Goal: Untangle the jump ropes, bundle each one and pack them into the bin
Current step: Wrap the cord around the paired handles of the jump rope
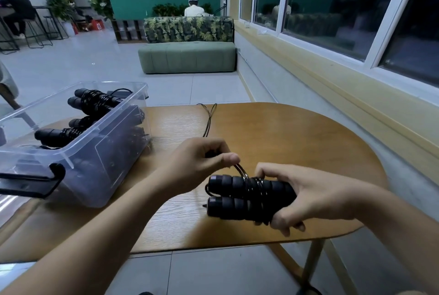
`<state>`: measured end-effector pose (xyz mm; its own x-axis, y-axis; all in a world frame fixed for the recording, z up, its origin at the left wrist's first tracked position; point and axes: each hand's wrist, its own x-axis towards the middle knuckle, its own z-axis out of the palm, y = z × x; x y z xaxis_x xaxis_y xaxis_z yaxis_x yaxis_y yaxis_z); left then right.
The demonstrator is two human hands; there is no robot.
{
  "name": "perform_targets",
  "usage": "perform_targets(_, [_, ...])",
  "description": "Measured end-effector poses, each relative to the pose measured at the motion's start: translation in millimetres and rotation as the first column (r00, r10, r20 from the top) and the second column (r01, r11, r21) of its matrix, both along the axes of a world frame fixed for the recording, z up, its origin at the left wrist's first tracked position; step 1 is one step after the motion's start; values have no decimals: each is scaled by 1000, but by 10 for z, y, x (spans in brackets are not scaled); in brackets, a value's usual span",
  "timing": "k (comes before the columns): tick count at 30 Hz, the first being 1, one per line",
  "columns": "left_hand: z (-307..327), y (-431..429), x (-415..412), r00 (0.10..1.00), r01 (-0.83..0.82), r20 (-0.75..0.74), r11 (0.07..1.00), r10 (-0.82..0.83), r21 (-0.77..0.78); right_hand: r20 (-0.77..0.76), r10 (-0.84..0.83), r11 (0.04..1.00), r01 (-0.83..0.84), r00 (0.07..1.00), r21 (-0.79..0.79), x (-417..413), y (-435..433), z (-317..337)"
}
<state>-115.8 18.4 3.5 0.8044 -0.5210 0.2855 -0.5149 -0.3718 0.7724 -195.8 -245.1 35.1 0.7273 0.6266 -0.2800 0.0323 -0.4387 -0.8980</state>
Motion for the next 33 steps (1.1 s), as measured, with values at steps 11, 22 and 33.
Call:
perform_targets(11, [-80, -298, -194, 987, 50, -146, 993, -65, -107, 2, -296, 814, 251, 955, 523, 124, -27, 39])
perform_targets(22, [-37, -378, -354, 981, -64, 193, 921, -13, 384, 314, -680, 731, 645, 662, 223, 472, -236, -180])
perform_targets(33, [40, -85, -189, 996, -51, 72, 998, 47, 46, 6, -101, 989, 102, 995, -104, 217, -89, -174])
